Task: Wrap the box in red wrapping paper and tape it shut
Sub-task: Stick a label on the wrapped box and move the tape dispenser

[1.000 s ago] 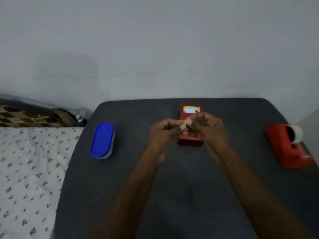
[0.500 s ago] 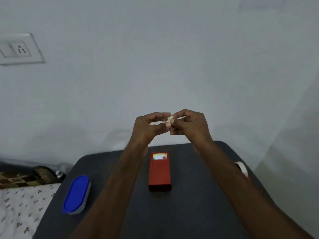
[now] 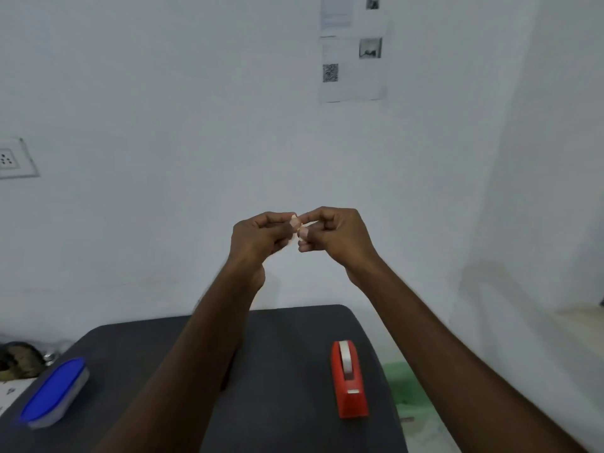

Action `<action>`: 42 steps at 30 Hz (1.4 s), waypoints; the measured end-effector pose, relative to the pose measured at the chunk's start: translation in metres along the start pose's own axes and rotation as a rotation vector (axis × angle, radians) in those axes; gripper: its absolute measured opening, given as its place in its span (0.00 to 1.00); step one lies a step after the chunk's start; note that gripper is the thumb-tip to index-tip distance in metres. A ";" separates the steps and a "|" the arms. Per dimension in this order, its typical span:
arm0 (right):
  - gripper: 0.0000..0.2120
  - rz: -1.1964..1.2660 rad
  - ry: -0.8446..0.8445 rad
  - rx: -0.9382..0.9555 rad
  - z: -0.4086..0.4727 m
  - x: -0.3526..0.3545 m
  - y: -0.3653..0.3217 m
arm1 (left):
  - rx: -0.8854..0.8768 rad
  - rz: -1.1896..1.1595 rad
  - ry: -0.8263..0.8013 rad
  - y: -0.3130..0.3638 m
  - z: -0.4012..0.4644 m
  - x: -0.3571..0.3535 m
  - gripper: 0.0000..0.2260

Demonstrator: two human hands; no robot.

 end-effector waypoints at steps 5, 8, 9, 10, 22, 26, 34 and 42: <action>0.06 0.151 -0.013 -0.085 -0.001 0.063 -0.026 | -0.195 0.120 0.031 0.032 -0.042 -0.050 0.05; 0.10 0.179 0.002 -0.141 -0.005 0.083 -0.024 | -0.251 0.150 0.005 0.037 -0.063 -0.066 0.07; 0.11 0.178 0.017 -0.157 -0.006 0.086 -0.020 | -0.254 0.150 -0.018 0.035 -0.067 -0.068 0.08; 0.12 0.178 0.040 -0.171 -0.007 0.093 -0.019 | -0.254 0.147 -0.053 0.035 -0.074 -0.075 0.08; 0.14 0.080 0.071 -0.260 -0.005 0.126 -0.023 | -0.263 0.098 -0.008 0.032 -0.081 -0.106 0.06; 0.17 0.098 0.070 -0.289 -0.002 0.145 -0.016 | -0.357 0.239 -0.036 0.029 -0.082 -0.126 0.04; 0.06 0.242 0.043 -0.569 0.006 0.201 0.048 | -0.254 0.252 -0.153 -0.023 -0.086 -0.185 0.04; 0.06 0.196 0.024 -0.619 0.053 0.296 0.140 | 0.021 0.105 -0.144 -0.119 -0.077 -0.296 0.10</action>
Point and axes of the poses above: each hand's wrist, its own z-axis towards the middle knuckle, its own x-axis out of the back of the hand, y = z × x, the point moved 7 cm from there along z, towards the middle knuckle, and after that the axes turned 13 degrees about y, right-handed, at the moved point
